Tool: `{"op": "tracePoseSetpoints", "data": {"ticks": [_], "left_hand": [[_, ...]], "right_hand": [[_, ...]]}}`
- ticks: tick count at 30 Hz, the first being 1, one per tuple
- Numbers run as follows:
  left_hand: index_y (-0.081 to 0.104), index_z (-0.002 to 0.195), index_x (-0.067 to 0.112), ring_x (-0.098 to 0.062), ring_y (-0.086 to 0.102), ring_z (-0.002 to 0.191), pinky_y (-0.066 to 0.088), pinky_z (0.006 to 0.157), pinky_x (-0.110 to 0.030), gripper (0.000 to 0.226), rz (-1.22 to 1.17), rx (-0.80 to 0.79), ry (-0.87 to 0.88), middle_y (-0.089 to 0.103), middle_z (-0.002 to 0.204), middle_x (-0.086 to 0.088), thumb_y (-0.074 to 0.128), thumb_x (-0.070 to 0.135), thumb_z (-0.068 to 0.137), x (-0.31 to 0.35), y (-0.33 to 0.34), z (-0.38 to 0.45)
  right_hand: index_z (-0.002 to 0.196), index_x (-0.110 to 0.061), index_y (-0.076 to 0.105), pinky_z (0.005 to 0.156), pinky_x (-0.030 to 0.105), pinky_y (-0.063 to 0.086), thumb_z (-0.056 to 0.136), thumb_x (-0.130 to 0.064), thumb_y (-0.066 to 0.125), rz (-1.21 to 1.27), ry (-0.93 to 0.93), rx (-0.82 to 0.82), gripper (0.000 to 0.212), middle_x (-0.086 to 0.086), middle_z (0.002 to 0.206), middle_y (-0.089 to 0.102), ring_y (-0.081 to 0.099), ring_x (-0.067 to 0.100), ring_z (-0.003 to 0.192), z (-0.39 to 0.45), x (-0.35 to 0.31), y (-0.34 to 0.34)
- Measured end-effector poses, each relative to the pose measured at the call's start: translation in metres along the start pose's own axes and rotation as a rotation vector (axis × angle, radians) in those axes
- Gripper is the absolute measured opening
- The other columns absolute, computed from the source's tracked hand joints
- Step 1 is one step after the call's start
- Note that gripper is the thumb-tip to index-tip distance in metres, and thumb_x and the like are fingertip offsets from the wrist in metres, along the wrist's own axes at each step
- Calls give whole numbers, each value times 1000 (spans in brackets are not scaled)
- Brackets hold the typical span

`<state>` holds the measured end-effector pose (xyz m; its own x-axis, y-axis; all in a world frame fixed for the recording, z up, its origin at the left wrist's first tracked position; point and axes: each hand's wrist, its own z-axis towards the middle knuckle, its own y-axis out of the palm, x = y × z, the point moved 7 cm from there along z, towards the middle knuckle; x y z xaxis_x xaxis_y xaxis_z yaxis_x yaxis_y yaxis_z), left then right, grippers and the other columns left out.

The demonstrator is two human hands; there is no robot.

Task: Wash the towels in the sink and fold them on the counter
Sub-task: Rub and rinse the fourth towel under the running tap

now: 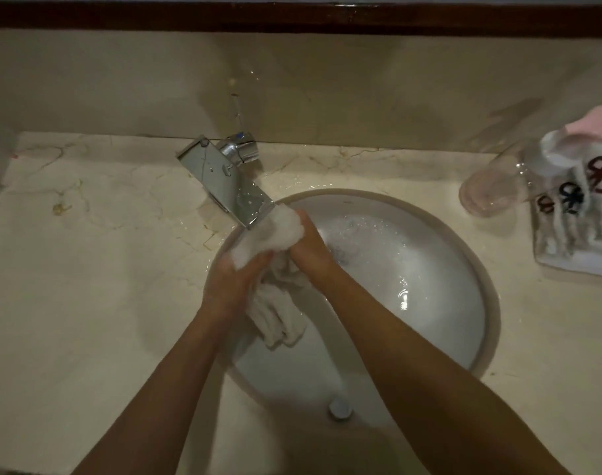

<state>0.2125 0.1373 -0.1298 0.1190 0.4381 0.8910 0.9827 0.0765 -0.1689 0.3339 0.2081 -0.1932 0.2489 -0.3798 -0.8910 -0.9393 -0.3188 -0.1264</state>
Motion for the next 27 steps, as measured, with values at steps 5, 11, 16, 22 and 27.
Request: {"op": "tracePoseSetpoints", "data": {"ticks": [5, 11, 16, 22, 27], "left_hand": [[58, 125, 22, -14, 64, 103, 45, 85, -24, 50, 629, 20, 134, 67, 112, 7, 69, 51, 86, -1, 2, -4], [48, 133, 34, -19, 65, 98, 53, 90, -40, 69, 761, -34, 17, 69, 107, 1, 18, 78, 90, -58, 6, -16], [47, 139, 18, -19, 57, 116, 40, 97, -28, 50, 455, 211, -211, 61, 128, -2, 32, 49, 103, -90, -3, -26], [41, 146, 18, -23, 56, 121, 45, 105, -47, 54, 399, 309, -241, 57, 134, -6, 32, 47, 101, -105, 5, -6], [56, 133, 16, -22, 59, 117, 47, 102, -45, 51, 318, 223, -114, 62, 125, -8, 47, 48, 94, -86, 9, 33]], "right_hand": [[138, -15, 55, 103, 23, 44, 94, -27, 61, -257, -85, -29, 45, 2, 132, 59, 57, 16, 121, -40, 69, -33], [104, -32, 73, 98, 29, 49, 93, -30, 52, -163, -113, -36, 24, -16, 106, 72, 66, 7, 107, -60, 82, 14], [128, -18, 59, 88, 42, 54, 85, -60, 49, -544, -64, 123, 61, 8, 105, 66, 63, 29, 98, -61, 96, 60], [98, -28, 40, 73, 45, 44, 80, -49, 47, -468, -185, 608, 28, 10, 83, 55, 57, 34, 79, -49, 69, 53], [98, -11, 69, 77, 42, 48, 88, -39, 47, -471, 120, 493, 38, 10, 93, 66, 64, 34, 91, 5, 86, 43]]}}
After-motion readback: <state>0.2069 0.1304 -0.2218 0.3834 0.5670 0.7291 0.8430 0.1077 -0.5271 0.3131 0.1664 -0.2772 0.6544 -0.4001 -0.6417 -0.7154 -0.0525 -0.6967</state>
